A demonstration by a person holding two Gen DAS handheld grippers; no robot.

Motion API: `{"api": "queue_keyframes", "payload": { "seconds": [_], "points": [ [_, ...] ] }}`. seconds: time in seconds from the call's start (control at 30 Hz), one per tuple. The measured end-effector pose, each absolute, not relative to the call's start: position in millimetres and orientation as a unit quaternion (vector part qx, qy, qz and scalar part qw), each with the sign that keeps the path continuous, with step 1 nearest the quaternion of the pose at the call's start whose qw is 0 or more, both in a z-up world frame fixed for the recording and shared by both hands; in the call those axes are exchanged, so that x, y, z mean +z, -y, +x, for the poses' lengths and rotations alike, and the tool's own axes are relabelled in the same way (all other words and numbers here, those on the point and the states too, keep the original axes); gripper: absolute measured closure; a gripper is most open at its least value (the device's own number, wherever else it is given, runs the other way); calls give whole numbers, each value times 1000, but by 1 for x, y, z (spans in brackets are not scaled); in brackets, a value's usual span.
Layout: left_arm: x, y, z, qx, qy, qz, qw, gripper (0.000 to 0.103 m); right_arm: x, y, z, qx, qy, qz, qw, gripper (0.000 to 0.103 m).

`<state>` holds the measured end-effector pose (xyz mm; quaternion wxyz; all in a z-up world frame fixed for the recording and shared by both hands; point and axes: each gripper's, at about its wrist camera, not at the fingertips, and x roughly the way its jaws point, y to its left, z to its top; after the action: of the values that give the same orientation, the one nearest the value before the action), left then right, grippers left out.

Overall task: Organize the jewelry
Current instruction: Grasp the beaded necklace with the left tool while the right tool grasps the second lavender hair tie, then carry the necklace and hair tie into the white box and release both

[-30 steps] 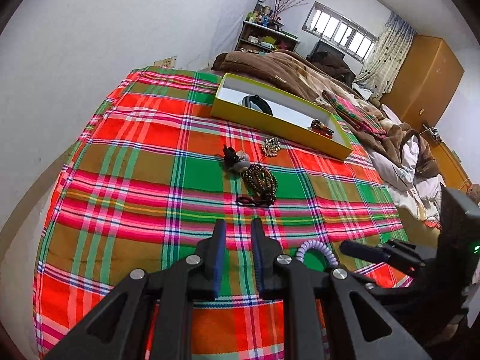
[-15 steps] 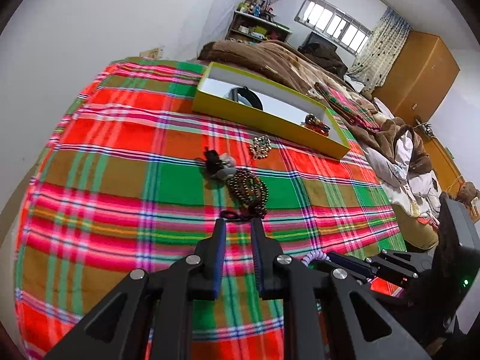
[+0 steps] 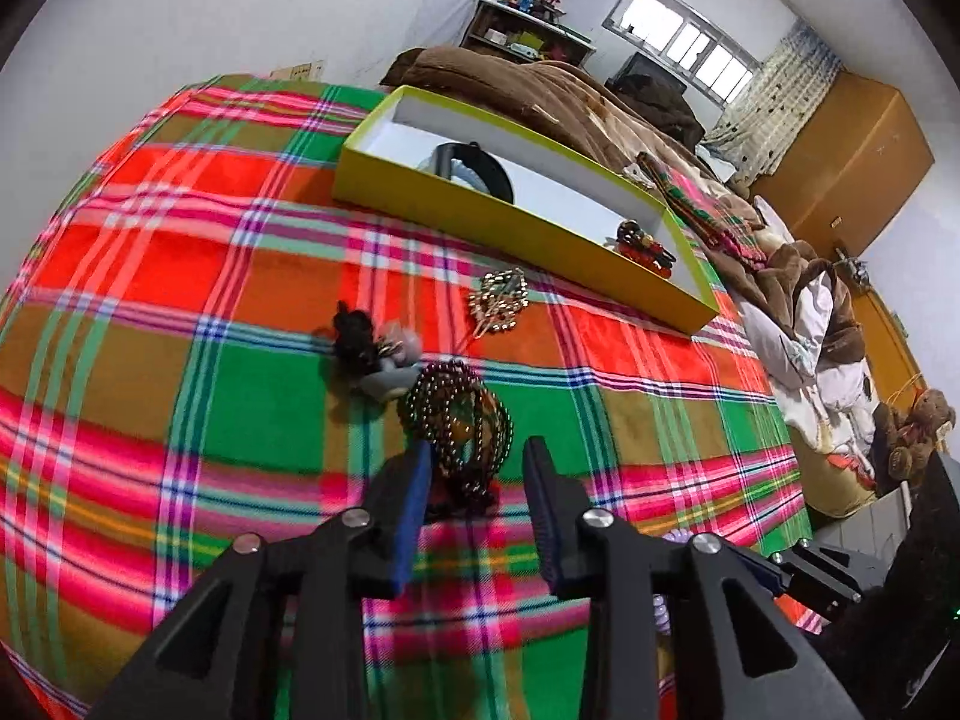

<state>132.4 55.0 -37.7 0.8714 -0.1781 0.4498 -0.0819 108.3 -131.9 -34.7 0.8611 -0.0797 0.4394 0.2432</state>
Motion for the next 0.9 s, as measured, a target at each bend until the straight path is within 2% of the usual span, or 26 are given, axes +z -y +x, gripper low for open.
{"api": "queue_keyframes", "payload": {
  "seconds": [0.2,0.33,0.5,0.9],
  "points": [
    [-37,-45,136,-65,-444,-140,882,68,-34,136,109,242,-436,-74,863,94],
    [-37,-41,133,-47,-440,-106,890,86,-32,140,109,239,-434,-70,866,94],
    [-37,-52,131,-55,-439,-134,887,92,-31,144,108,236,-434,-67,867,94],
    [-9,-55,107,-73,-396,-131,906,94,-18,150,110,234,-419,-56,875,94]
  ]
}}
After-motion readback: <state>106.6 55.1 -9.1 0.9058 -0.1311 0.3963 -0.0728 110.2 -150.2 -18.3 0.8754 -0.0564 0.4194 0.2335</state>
